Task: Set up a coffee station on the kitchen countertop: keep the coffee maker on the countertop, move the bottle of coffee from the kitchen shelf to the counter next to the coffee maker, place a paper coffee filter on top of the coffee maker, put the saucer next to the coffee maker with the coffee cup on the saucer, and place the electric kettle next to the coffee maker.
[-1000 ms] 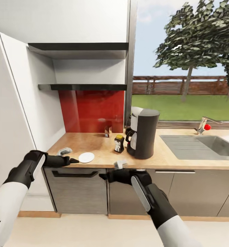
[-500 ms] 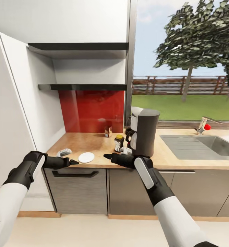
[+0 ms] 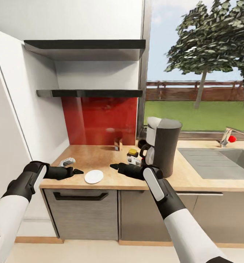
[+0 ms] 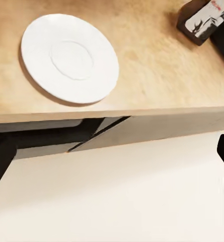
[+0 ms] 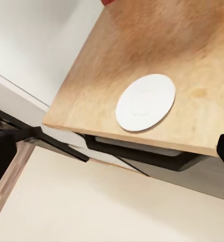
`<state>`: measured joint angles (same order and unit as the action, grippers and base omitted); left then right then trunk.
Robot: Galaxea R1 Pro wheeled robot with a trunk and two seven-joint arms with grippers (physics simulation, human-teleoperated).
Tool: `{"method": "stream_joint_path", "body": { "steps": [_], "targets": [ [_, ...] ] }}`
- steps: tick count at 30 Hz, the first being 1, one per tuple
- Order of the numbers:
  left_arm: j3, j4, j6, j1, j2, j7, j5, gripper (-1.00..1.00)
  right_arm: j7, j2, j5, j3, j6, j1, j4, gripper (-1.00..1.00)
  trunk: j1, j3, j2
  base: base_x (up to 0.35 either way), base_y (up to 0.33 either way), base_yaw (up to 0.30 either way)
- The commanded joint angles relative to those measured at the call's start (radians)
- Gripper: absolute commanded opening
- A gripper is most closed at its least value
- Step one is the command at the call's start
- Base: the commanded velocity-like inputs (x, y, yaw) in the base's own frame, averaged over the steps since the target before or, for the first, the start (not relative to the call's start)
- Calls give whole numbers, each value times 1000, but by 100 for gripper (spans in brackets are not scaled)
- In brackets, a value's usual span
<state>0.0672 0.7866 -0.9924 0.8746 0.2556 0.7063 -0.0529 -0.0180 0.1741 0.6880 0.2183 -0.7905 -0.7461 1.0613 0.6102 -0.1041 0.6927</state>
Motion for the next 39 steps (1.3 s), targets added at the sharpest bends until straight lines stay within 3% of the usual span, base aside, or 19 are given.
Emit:
{"method": "stream_joint_path", "body": {
  "steps": [1,5,34,39],
  "targets": [
    [18,0,-8,0,0,-1,-5,100,-2,0,-3,-1,-4,-1,0,100,1,-2,1,324,111,0],
    [56,-1,-7,-1,-1,-3,-3,100,-2,0,-4,-1,-4,0,-19,100,1,-2,1,311,165,0],
    [55,-15,0,-4,-16,-8,2,100,-11,0,-2,1,-1,1,-186,100,1,-2,1,164,98,0],
    [55,-15,1,-28,-19,-7,1,100,-12,0,-2,1,-1,2,-191,100,1,-2,1,151,25,0]
  ]
}}
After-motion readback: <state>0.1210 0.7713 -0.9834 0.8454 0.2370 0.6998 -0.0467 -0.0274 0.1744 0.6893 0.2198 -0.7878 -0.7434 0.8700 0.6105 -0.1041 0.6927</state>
